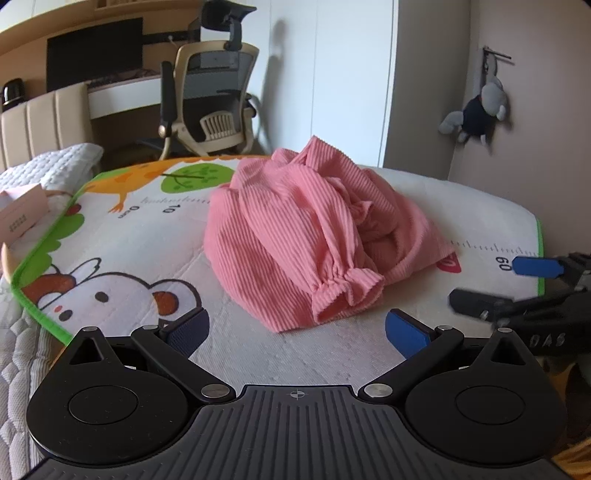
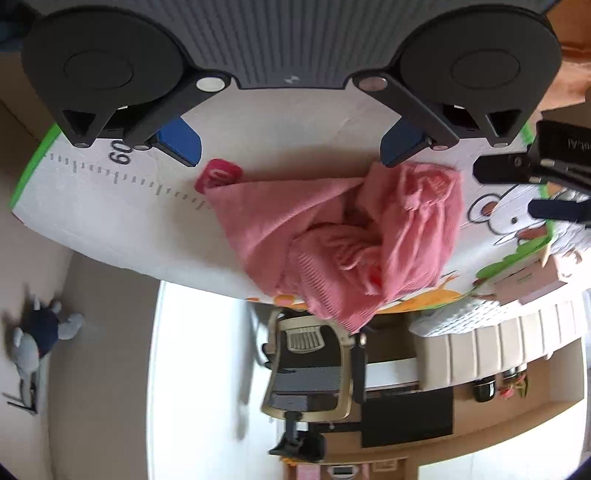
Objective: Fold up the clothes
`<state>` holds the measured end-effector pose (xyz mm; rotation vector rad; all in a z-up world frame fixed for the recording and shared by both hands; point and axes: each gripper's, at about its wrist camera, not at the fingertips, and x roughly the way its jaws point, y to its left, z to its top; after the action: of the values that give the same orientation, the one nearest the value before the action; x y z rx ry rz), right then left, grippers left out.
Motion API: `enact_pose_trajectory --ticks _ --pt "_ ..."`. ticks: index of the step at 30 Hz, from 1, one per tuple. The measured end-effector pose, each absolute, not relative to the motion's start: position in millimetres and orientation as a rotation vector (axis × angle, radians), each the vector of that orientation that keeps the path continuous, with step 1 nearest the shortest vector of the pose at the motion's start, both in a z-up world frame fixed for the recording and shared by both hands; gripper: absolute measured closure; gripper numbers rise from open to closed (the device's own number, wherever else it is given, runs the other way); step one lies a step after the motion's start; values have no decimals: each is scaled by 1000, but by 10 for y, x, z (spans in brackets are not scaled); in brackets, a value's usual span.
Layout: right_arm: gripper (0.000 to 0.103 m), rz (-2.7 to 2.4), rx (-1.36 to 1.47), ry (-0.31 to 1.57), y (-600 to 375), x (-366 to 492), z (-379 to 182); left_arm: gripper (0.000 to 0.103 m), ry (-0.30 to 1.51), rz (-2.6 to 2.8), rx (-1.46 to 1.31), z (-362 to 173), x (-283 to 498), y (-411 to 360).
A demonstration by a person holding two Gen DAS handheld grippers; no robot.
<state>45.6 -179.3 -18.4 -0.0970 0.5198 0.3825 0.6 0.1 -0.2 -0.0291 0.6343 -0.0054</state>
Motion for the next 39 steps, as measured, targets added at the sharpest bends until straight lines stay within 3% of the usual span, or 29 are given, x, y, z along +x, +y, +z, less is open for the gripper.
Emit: enact_pose_trajectory --ticks 39 --pt "0 388 -47 623 -1841 570 -243 0 713 15 -52 -108 85 18"
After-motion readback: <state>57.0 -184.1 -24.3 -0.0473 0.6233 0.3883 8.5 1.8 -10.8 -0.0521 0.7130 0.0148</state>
